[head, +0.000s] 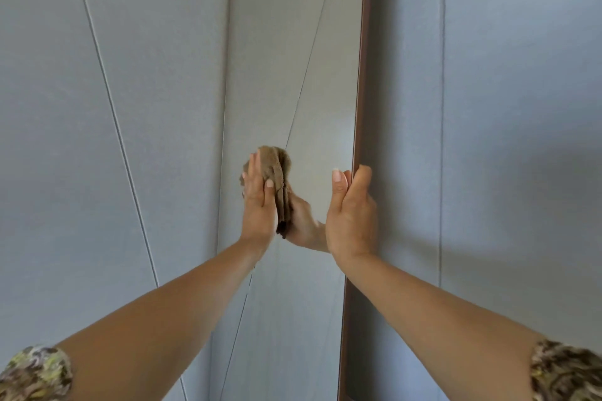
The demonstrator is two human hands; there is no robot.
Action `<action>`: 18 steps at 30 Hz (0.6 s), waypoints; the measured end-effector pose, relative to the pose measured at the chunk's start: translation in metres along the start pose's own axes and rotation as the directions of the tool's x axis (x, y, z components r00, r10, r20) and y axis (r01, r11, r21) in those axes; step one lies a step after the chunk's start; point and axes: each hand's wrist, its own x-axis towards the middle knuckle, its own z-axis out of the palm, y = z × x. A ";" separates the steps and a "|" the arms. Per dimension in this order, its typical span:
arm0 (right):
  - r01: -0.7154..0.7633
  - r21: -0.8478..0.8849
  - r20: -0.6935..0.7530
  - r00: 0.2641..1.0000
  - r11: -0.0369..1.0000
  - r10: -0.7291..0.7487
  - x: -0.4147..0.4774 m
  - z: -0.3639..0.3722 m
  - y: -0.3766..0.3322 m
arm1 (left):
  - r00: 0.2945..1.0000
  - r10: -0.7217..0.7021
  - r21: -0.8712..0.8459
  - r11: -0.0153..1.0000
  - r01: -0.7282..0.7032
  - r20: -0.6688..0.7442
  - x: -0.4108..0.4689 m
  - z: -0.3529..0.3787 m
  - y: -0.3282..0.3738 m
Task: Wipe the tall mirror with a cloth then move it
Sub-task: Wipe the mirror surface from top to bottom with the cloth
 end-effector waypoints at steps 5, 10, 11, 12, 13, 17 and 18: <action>0.009 0.043 0.009 1.000 0.999 -0.009 -0.027 0.001 0.016 | 0.970 0.182 0.028 0.982 -0.189 0.160 -0.065 0.010 0.010; -0.020 0.086 0.011 1.000 0.996 0.019 -0.042 0.002 0.022 | 0.927 0.271 0.068 0.952 -0.298 0.261 -0.117 0.015 0.010; -0.019 0.081 0.007 1.000 0.997 0.019 -0.042 0.003 0.022 | 0.921 0.279 0.068 0.949 -0.308 0.270 -0.117 0.014 0.008; -0.018 0.072 0.000 1.000 0.997 0.018 -0.042 0.004 0.023 | 0.916 0.287 0.065 0.947 -0.316 0.280 -0.114 0.012 0.005; -0.014 0.061 -0.011 1.000 0.998 0.015 -0.042 0.005 0.023 | 0.915 0.287 0.061 0.947 -0.316 0.283 -0.109 0.010 0.002; 0.015 -0.001 -0.076 0.997 1.000 -0.016 -0.043 0.009 0.025 | 0.981 0.111 0.033 0.993 -0.117 0.161 -0.068 -0.003 -0.020; 0.017 -0.014 -0.085 0.996 1.000 -0.018 -0.043 0.009 0.025 | 0.992 0.040 0.025 0.999 -0.044 0.118 -0.054 -0.008 -0.029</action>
